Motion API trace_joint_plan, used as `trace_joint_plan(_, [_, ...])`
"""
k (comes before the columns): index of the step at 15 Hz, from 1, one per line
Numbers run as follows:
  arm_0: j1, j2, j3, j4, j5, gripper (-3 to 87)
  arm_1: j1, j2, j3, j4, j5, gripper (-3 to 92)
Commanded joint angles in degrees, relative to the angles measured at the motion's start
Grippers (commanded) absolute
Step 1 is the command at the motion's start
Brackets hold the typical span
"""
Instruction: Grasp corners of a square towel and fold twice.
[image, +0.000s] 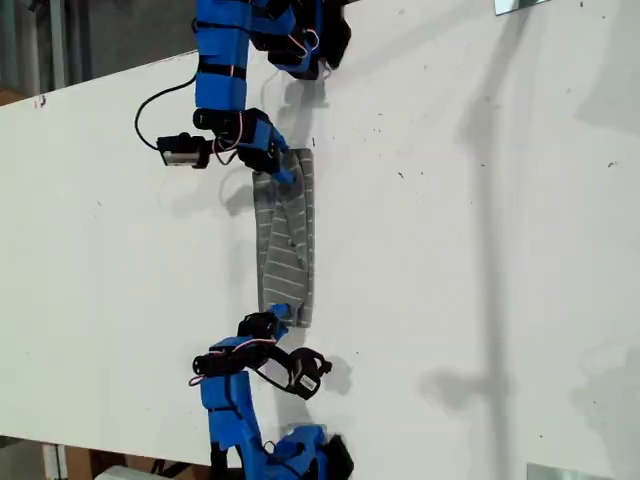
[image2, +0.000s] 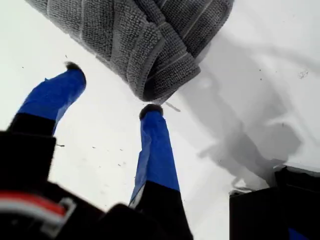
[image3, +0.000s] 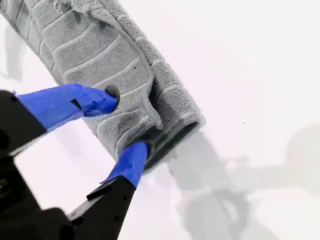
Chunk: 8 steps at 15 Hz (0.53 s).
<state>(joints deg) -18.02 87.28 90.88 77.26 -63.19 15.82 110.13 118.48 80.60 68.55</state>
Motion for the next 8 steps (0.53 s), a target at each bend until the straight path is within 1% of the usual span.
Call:
trace_joint_plan(1, [-1.85,0.88,-6.15,4.04,1.05,17.4,1.93,4.75,-3.78,2.20,-0.44,29.0])
trace_joint_plan(2, [-3.25,1.58,-8.44,7.21,1.67,24.2,3.25,5.80,-3.87,2.81,-0.97,29.9])
trace_joint_plan(3, [-5.27,4.04,-9.05,9.76,2.64,27.9,4.57,6.06,-3.60,3.16,-1.67,30.8])
trace_joint_plan(4, [-7.73,8.53,-6.77,10.46,3.25,28.0,5.71,6.06,-2.46,2.81,-2.29,31.9])
trace_joint_plan(6, [-9.93,14.77,0.00,9.23,3.60,27.7,8.44,5.19,3.16,-0.79,-3.78,34.2])
trace_joint_plan(8, [-8.53,15.03,5.54,5.63,2.55,27.4,10.20,3.60,11.51,-7.65,-3.96,35.5])
